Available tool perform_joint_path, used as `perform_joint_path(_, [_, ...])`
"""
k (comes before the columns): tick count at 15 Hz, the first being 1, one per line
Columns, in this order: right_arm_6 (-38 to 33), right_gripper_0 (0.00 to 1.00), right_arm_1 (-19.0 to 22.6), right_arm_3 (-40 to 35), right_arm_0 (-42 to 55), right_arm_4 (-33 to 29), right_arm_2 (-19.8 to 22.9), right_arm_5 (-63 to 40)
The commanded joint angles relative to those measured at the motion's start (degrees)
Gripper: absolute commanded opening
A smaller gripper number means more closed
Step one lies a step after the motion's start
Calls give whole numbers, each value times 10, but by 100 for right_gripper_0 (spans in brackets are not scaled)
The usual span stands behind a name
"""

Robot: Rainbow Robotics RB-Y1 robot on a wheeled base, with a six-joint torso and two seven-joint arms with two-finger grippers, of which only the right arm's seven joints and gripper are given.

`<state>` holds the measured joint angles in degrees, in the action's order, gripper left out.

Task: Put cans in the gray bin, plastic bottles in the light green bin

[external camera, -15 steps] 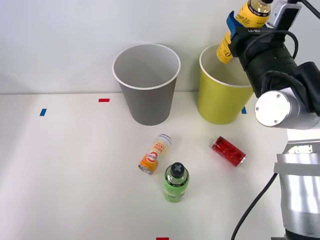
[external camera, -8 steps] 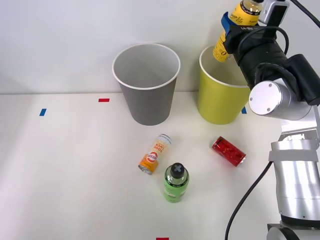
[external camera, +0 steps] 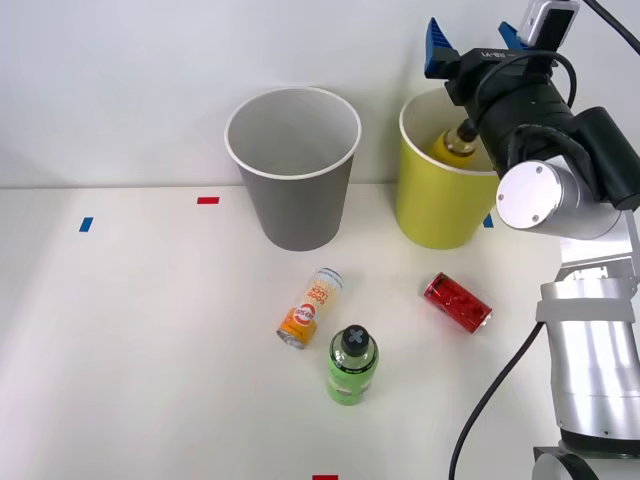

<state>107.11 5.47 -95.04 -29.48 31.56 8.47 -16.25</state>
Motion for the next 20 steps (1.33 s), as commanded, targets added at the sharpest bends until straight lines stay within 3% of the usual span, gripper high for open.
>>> perform_joint_path(1, [2,100,-1,0,1,10,-2,6])
perform_joint_path(4, [10,100,11,-5,24,10,-29,62])
perform_joint_path(7, [11,100,28,-90,94,41,-72,100])
perform_joint_path(13, [7,100,60,-344,377,118,-81,123])
perform_joint_path(16, [10,100,84,-408,509,171,-82,149])
perform_joint_path(20, [10,100,96,-422,628,174,-103,184])
